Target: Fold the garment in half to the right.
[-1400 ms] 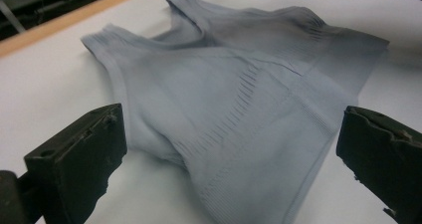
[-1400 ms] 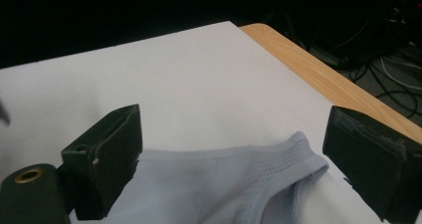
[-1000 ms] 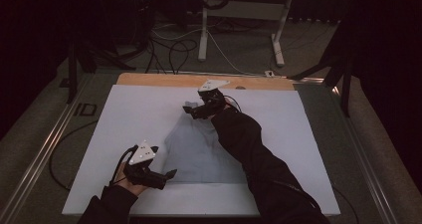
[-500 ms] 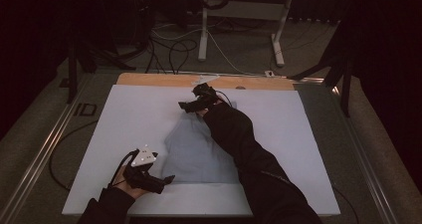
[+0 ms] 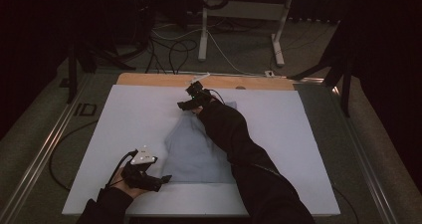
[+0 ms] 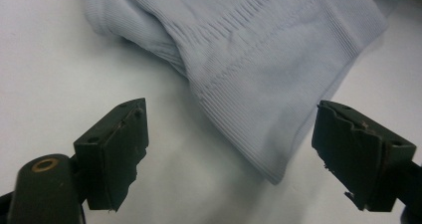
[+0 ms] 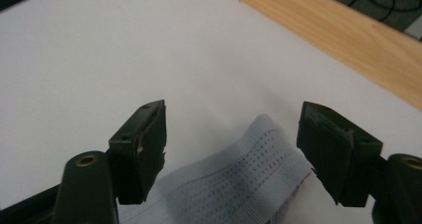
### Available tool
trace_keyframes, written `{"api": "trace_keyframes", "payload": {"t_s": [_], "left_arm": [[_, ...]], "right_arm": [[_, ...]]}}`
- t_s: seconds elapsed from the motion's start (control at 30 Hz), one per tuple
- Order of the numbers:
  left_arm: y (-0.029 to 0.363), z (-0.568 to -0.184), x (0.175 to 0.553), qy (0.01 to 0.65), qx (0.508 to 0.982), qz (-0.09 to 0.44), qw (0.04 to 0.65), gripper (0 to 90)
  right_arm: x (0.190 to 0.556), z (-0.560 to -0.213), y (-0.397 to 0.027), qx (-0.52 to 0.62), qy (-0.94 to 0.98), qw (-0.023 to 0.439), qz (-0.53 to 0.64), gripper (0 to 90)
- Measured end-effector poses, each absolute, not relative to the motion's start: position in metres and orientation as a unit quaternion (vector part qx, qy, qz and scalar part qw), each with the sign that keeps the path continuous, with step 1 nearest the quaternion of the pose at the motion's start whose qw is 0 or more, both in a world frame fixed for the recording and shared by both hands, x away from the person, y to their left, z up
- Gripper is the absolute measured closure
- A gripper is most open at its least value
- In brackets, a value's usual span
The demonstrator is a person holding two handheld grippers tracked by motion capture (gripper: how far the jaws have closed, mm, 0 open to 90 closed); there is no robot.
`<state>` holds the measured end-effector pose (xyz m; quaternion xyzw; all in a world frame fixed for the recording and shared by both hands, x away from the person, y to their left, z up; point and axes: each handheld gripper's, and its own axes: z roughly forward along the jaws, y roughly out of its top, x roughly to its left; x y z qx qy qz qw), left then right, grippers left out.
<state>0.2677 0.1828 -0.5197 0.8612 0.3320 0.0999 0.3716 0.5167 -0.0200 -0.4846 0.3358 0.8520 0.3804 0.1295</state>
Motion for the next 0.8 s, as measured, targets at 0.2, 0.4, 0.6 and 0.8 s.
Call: {"api": "trace_keyframes", "payload": {"t_s": [0.2,0.4,0.6,0.8], "left_arm": [[0.182,-0.523,0.269,0.332,0.869,0.091,0.355,23.0],[0.181,-0.525,0.269,0.329,0.874,0.083,0.348,30.0],[0.178,-0.527,0.269,0.319,0.882,0.076,0.339,34.5],[0.174,-0.528,0.269,0.318,0.884,0.073,0.335,39.0]], "right_arm": [[0.528,-0.498,-0.011,0.345,0.864,0.129,0.344,31.5],[0.533,-0.509,-0.003,0.355,0.867,0.147,0.318,31.5],[0.536,-0.515,0.004,0.352,0.874,0.165,0.291,43.2],[0.536,-0.517,0.006,0.339,0.884,0.181,0.266,64.4]]}}
